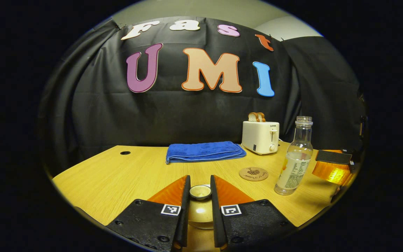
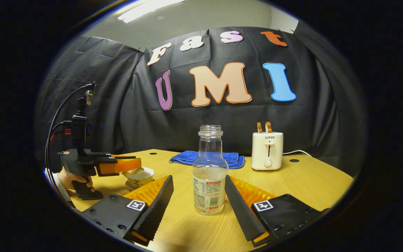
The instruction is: Open the teacup lid with one hand, grasp the water bottle and pour water into the teacup with the other hand; after pouring, place the water bottle on the coaster and then close the teacup lid.
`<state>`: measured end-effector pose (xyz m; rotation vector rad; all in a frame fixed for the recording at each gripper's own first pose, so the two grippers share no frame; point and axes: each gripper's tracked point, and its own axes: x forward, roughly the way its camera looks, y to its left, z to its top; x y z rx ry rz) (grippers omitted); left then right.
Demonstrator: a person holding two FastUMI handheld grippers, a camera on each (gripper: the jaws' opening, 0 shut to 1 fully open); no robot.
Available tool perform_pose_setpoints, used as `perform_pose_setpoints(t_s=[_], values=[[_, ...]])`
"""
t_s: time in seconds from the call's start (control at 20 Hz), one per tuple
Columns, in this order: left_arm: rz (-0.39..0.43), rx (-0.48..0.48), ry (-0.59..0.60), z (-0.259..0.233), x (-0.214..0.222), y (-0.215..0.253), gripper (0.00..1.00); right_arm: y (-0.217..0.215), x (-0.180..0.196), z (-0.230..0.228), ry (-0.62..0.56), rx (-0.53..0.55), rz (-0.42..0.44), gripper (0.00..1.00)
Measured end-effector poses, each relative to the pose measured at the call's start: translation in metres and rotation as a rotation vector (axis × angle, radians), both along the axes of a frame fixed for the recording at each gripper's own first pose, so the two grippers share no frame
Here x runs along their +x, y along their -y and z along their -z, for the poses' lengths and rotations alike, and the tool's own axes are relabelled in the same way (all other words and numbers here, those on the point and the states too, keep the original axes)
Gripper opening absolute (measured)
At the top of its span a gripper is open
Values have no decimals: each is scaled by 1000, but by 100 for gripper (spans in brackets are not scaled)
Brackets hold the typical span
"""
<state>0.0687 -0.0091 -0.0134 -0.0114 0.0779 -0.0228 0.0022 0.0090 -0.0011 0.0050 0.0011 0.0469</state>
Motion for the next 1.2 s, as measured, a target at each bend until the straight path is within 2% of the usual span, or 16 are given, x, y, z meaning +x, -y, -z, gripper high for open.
perform_pose_setpoints(t_s=[0.05,0.15,0.35,0.4,0.45,0.75,1.2], values=[[-8,0,0,0,-2,-5,27,0,0,0,0,0,1,95],[-26,-2,5,-2,-6,-15,27,2,1,0,-1,0,8,95],[-64,3,30,-5,-15,-35,27,5,4,1,-6,-1,28,92],[-71,2,35,-5,-18,-41,27,6,5,2,-8,-1,33,96],[-80,5,32,-4,-19,-46,27,6,8,3,-14,-1,36,96],[-120,15,65,-10,-34,-68,27,10,30,27,-165,-3,48,95],[-153,20,83,-10,-45,-88,27,18,52,44,-255,-17,98,95]])
